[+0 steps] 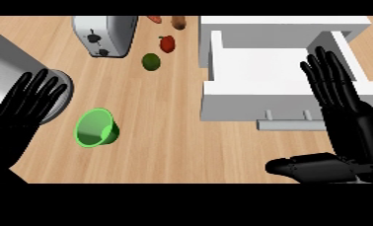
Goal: Pick up the cup, place it into the drawer and close the drawer
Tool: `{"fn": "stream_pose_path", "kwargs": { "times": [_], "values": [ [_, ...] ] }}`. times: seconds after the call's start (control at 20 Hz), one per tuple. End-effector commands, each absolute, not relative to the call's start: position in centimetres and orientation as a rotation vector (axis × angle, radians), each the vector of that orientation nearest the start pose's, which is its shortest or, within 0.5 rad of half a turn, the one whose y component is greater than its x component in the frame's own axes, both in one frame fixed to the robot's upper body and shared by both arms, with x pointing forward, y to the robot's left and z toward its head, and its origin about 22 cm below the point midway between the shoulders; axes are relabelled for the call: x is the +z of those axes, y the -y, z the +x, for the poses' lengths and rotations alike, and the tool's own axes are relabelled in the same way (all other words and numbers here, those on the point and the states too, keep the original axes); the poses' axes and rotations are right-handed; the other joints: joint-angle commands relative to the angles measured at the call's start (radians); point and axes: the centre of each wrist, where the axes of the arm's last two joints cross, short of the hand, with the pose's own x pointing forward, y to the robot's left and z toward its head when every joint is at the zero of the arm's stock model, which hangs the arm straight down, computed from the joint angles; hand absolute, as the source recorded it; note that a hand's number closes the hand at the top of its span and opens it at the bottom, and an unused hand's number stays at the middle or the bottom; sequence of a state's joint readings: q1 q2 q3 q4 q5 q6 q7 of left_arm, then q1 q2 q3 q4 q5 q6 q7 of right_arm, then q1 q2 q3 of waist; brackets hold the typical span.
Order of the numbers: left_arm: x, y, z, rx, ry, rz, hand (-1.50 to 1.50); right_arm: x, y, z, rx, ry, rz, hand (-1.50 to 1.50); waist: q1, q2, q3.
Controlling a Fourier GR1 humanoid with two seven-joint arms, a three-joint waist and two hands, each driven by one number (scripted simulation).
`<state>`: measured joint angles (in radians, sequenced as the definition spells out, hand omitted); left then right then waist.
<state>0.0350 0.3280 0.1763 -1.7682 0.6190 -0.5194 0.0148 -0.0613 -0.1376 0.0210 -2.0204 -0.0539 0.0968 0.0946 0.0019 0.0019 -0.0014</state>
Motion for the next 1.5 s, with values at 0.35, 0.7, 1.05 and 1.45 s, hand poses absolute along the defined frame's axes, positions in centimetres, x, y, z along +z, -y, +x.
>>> {"fn": "stream_pose_path", "kwargs": {
  "times": [0.35,0.7,1.05,1.45],
  "values": [
    [1.9,-38.1,25.9,-0.195,1.702,-0.437,-1.50,12.1,24.6,24.5,0.262,1.971,0.066,-1.50,-0.007,-0.001,0.001],
    [-2.5,-39.6,26.2,-0.174,1.647,-0.334,-1.50,13.3,26.7,26.8,0.263,2.001,0.067,-1.50,-0.008,0.000,0.001],
    [-8.8,-38.4,23.7,-0.204,1.583,-0.326,-1.50,13.3,25.1,26.8,0.245,2.015,0.049,-1.50,-0.009,0.001,0.000],
    [-11.2,-39.4,24.6,-0.190,1.600,-0.272,-1.50,14.9,25.8,27.1,0.270,2.000,0.081,-1.50,-0.021,0.004,-0.001]
  ]
}}
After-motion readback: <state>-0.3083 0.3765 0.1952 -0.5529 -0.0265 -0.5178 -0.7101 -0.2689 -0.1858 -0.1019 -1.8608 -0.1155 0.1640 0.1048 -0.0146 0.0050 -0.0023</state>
